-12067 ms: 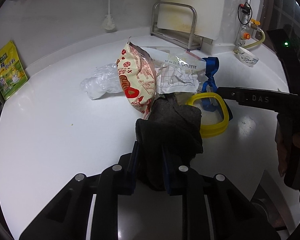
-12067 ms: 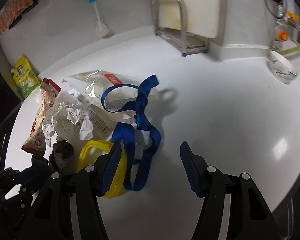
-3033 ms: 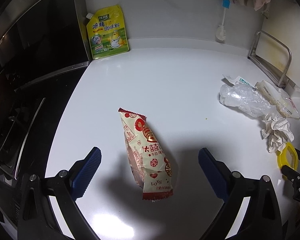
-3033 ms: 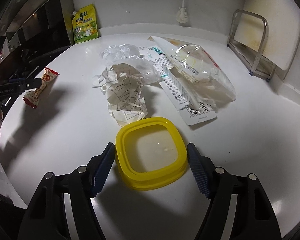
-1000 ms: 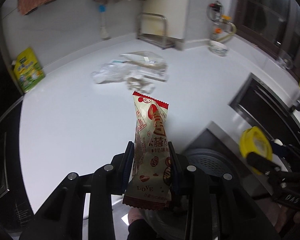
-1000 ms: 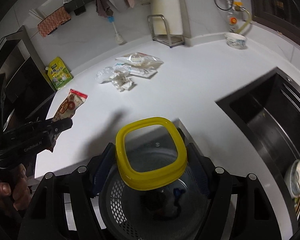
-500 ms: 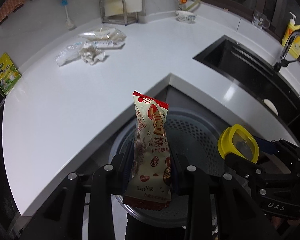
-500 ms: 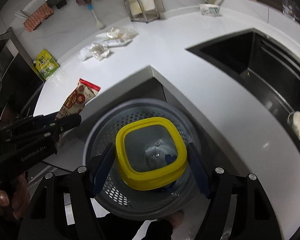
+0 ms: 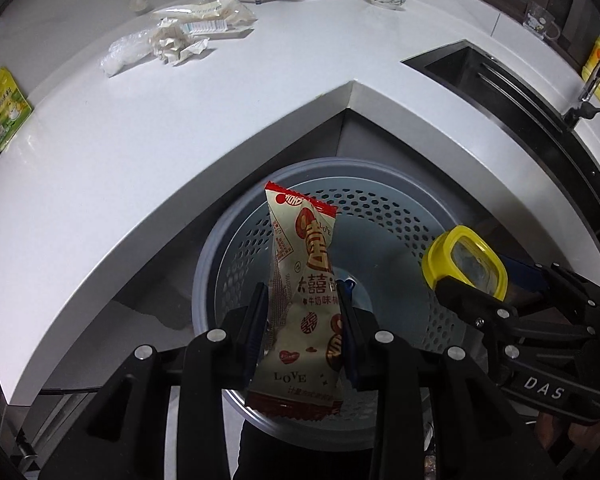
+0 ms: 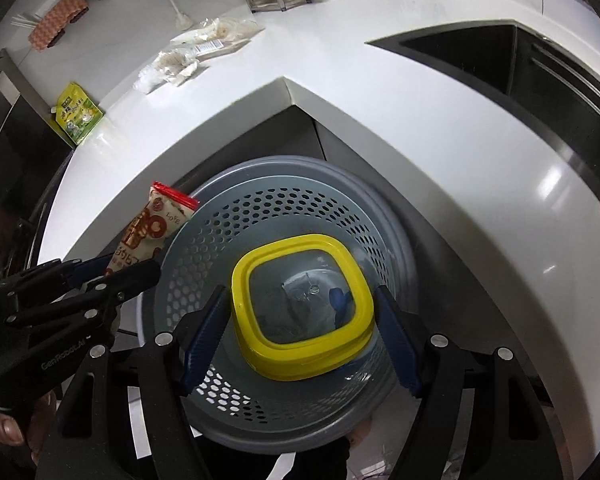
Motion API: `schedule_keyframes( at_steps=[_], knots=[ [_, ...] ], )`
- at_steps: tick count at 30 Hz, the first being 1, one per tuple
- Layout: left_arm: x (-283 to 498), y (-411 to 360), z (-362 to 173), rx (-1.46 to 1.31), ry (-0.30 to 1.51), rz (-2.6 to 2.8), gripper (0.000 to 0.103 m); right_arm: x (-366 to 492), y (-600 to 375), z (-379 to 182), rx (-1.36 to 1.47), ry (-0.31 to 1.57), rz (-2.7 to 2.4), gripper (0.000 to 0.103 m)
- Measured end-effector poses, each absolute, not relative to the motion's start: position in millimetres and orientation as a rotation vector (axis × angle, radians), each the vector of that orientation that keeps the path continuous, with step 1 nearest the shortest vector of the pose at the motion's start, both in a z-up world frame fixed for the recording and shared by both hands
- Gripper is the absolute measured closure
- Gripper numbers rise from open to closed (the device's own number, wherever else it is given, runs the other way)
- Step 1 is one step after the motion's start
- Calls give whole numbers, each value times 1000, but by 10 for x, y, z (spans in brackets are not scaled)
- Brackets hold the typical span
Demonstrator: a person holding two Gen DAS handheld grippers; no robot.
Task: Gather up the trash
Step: 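Open both tools over the bin to drop the wrapper and lid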
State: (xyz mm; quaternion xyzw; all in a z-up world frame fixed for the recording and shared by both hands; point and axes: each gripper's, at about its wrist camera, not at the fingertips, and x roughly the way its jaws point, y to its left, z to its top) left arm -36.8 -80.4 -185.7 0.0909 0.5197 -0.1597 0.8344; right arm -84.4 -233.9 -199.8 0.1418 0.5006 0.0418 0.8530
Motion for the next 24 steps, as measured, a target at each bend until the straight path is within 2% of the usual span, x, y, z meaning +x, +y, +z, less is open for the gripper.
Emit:
schedule_keyframes(
  at_steps=[12, 13, 14, 16, 24],
  knots=[
    [-329, -767, -1983, 178, 1116, -303, 67, -714, -2274, -2201, 285, 1092, 115, 32],
    [-328, -759, -1984, 175, 1118, -298, 61, -712, -2275, -2207, 287, 1095, 115, 32],
    [-327, -754, -1981, 171, 1118, -293, 50, -709, -2287, -2217, 293, 1101, 115, 31],
    [-327, -726, -1965, 155, 1109, -283, 39, -711, -2311, -2233, 292, 1107, 107, 31],
    [-324, -670, -1944, 154, 1110, -254, 39, -710, -2324, -2237, 286, 1112, 106, 31]
  ],
)
